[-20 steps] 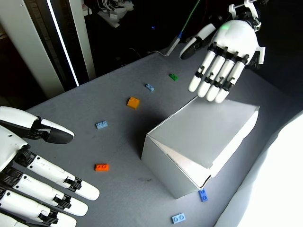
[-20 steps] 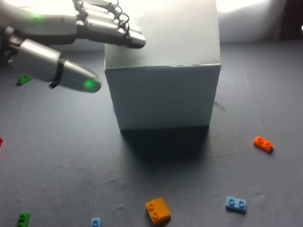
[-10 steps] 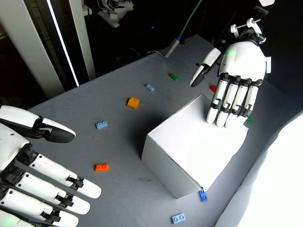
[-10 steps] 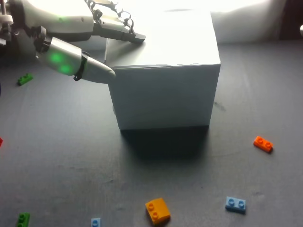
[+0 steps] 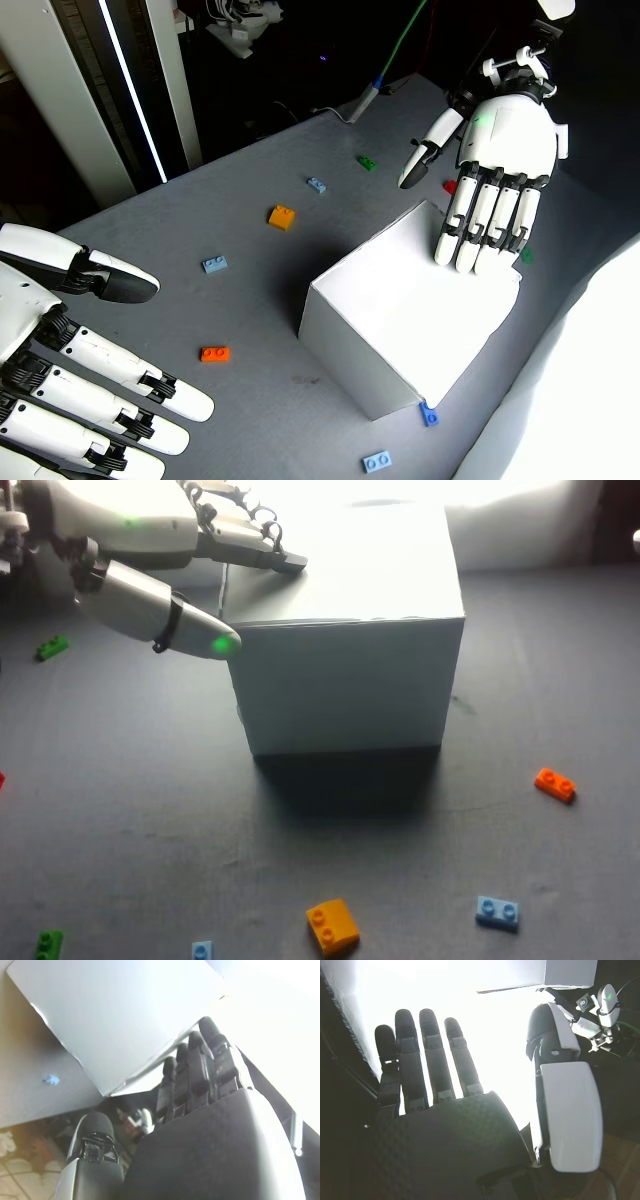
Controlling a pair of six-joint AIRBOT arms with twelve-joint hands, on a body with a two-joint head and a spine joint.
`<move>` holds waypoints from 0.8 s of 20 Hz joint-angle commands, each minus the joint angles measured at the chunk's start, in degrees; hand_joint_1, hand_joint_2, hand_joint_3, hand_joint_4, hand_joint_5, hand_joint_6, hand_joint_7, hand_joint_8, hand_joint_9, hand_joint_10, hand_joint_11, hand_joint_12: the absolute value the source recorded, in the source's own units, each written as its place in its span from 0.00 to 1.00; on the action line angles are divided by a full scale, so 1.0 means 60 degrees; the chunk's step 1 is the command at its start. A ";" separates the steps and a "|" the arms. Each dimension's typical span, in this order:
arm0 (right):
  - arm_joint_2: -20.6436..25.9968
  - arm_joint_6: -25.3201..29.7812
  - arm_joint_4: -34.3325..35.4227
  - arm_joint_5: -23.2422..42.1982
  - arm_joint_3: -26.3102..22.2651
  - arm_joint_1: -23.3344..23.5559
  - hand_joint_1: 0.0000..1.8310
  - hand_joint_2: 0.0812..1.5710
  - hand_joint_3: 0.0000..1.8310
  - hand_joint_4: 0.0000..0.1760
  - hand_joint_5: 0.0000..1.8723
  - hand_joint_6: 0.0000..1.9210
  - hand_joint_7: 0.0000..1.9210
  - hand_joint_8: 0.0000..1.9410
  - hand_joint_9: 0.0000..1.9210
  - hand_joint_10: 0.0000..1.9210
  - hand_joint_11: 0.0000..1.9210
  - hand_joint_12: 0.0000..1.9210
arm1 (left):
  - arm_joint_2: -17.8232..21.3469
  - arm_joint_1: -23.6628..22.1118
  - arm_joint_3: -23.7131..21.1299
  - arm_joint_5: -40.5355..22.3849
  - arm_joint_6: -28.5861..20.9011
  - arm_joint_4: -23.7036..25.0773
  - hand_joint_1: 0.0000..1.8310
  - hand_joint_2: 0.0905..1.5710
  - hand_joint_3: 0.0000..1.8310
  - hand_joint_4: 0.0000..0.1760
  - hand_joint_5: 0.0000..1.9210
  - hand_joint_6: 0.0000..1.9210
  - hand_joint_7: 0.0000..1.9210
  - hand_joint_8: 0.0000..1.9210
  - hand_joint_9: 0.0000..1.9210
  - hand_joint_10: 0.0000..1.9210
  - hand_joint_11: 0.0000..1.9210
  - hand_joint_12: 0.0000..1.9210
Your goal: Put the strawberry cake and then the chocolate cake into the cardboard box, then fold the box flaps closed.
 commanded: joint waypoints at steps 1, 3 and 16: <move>0.0108 -0.0006 0.0068 0.1164 0.0017 0.0137 0.12 0.72 0.00 0.00 0.15 0.00 0.20 0.00 0.23 0.00 0.00 0.57 | 0.0149 -0.0245 0.0143 -0.0076 0.0008 -0.0725 0.00 0.78 0.00 0.00 0.07 0.00 0.10 0.00 0.11 0.00 0.00 0.41; 0.0108 -0.0007 0.0068 0.1164 0.0017 0.0137 0.13 0.71 0.00 0.00 0.15 0.00 0.20 0.00 0.23 0.00 0.00 0.56 | 0.0189 -0.0550 0.0446 -0.0228 0.0008 -0.0717 0.00 0.78 0.00 0.00 0.07 0.00 0.10 0.00 0.11 0.00 0.00 0.41; 0.0102 -0.0005 -0.0203 0.0780 -0.0112 0.0137 0.10 0.75 0.00 0.00 0.54 0.15 0.57 0.13 0.37 0.51 0.15 0.90 | 0.0864 -0.0658 0.1513 -0.2378 -0.0539 0.0576 0.03 0.82 0.00 0.00 0.52 0.09 0.55 0.26 0.38 0.61 0.15 0.91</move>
